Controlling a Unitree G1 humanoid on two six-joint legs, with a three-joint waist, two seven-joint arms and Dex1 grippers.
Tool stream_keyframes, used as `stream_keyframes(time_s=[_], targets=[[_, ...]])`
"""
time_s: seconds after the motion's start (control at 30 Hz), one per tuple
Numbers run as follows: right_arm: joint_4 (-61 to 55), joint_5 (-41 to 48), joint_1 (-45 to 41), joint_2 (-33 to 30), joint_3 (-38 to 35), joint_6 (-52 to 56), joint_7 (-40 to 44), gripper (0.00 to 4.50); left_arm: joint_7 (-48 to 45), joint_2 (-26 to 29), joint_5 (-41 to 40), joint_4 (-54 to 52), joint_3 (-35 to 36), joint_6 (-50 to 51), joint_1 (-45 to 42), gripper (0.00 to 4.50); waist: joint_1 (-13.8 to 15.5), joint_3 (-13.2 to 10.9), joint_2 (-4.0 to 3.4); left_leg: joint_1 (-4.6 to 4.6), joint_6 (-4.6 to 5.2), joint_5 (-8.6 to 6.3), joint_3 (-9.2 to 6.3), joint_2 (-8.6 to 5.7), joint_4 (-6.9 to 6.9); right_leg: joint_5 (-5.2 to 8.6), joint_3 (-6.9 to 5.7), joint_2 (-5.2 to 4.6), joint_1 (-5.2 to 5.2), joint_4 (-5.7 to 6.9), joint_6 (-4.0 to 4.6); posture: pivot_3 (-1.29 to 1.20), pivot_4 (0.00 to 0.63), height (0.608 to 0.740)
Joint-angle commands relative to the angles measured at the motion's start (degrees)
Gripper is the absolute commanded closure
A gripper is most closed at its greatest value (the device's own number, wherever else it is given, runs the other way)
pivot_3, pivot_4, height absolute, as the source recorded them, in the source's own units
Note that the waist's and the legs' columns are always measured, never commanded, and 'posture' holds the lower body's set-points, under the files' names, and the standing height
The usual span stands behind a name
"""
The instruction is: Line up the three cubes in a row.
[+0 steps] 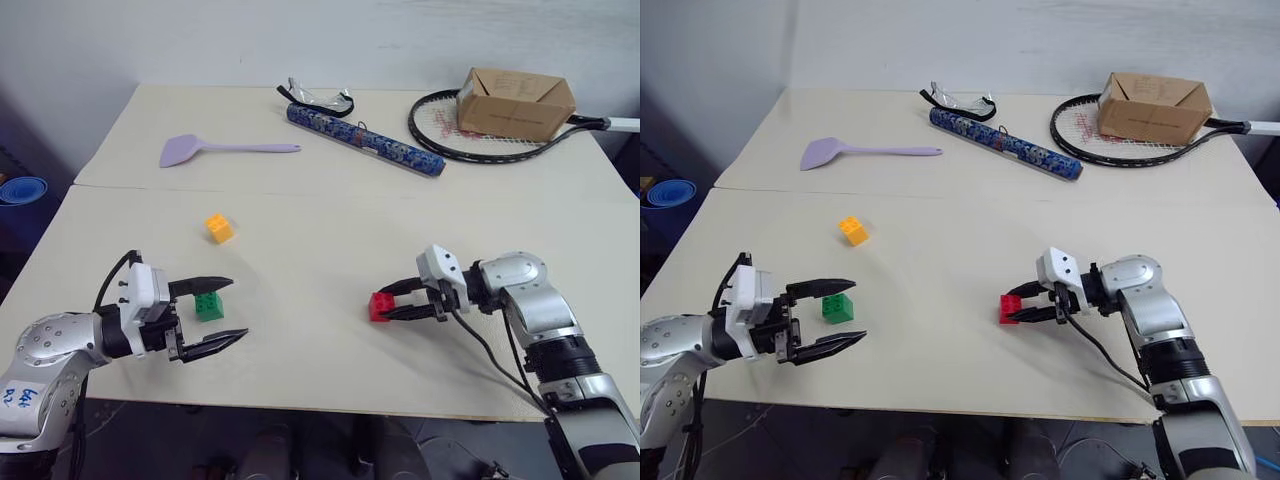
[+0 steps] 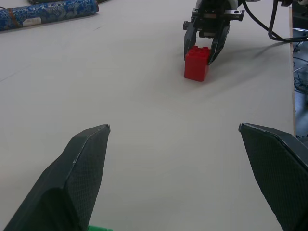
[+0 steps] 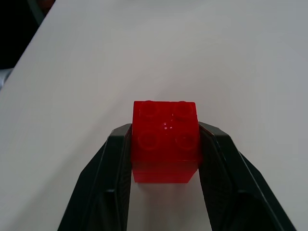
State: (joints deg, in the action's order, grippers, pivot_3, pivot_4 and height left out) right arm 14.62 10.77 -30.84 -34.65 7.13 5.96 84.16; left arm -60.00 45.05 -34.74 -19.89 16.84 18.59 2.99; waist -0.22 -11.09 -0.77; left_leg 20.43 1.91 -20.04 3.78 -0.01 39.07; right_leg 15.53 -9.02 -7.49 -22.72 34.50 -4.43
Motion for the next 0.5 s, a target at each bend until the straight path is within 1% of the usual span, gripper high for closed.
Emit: stream_keyframes(time_s=[0.03,0.13,0.2,0.23,0.27,0.37,0.43,0.5], targets=[[-0.7,0.3,0.3,0.4,-0.2,-3.4,-1.8,3.04,-0.5,0.0,0.1,-0.7,-0.2,-0.9,-0.3,0.0,0.0,0.0,0.0,0.0,0.0,0.0,0.0,0.0,-0.01,0.0,0.0,0.0,0.0,-0.01,0.0,0.0,0.15,0.74],[-0.5,1.8,-0.2,1.0,0.0,-3.8,-1.1,3.04,-0.7,0.1,0.2,0.1,-0.2,-1.0,-0.8,0.0,0.0,0.0,0.0,0.02,0.0,0.0,0.0,0.0,-0.01,0.0,-0.01,0.01,0.0,-0.04,0.0,0.0,0.15,0.74],[0.1,2.1,-0.5,1.1,-0.1,-5.4,-0.2,2.32,-0.9,0.3,0.6,0.7,-0.2,-1.3,-1.2,0.0,0.0,0.0,0.0,0.03,0.01,0.0,0.01,-0.01,-0.01,0.0,-0.01,0.01,0.0,-0.05,0.0,0.0,0.15,0.74],[0.3,2.7,-0.6,1.1,-0.3,-5.8,0.4,2.1,-1.0,0.5,1.0,1.0,-0.2,-1.6,-1.4,0.0,0.0,0.0,0.0,0.03,0.01,0.0,0.01,-0.01,-0.01,0.0,-0.01,0.01,0.0,-0.05,0.0,0.0,0.15,0.74],[0.3,3.3,-0.6,1.1,-0.7,-6.3,0.6,1.74,-1.0,0.7,1.2,1.3,0.2,-1.8,-1.5,0.0,0.0,0.0,0.0,0.03,0.01,0.0,0.01,-0.01,-0.01,0.0,-0.02,0.01,0.0,-0.05,0.0,0.0,0.15,0.74],[0.2,5.7,-0.9,1.0,-2.8,-6.7,0.0,0.7,-0.9,1.3,1.0,2.7,2.8,-1.4,-0.7,0.0,0.0,0.0,0.0,0.03,0.02,0.01,0.01,-0.01,-0.01,0.0,-0.02,0.01,0.0,-0.05,0.0,0.0,0.15,0.74],[-1.4,8.6,-0.2,-0.1,-4.4,-3.6,0.4,0.04,-1.1,1.7,0.9,3.4,5.4,-1.3,1.6,0.0,0.0,0.0,0.01,0.04,0.02,0.01,0.0,-0.01,-0.01,0.0,-0.03,0.01,0.0,-0.06,0.0,0.0,0.15,0.74],[-3.1,10.4,1.7,-1.8,-5.8,-2.7,1.1,0.04,0.1,0.5,-1.7,4.3,9.7,-0.1,3.8,0.0,0.0,0.0,-0.01,0.05,0.04,0.0,-0.01,0.0,-0.01,0.0,-0.03,0.01,0.0,-0.09,0.0,0.0,0.15,0.74]])
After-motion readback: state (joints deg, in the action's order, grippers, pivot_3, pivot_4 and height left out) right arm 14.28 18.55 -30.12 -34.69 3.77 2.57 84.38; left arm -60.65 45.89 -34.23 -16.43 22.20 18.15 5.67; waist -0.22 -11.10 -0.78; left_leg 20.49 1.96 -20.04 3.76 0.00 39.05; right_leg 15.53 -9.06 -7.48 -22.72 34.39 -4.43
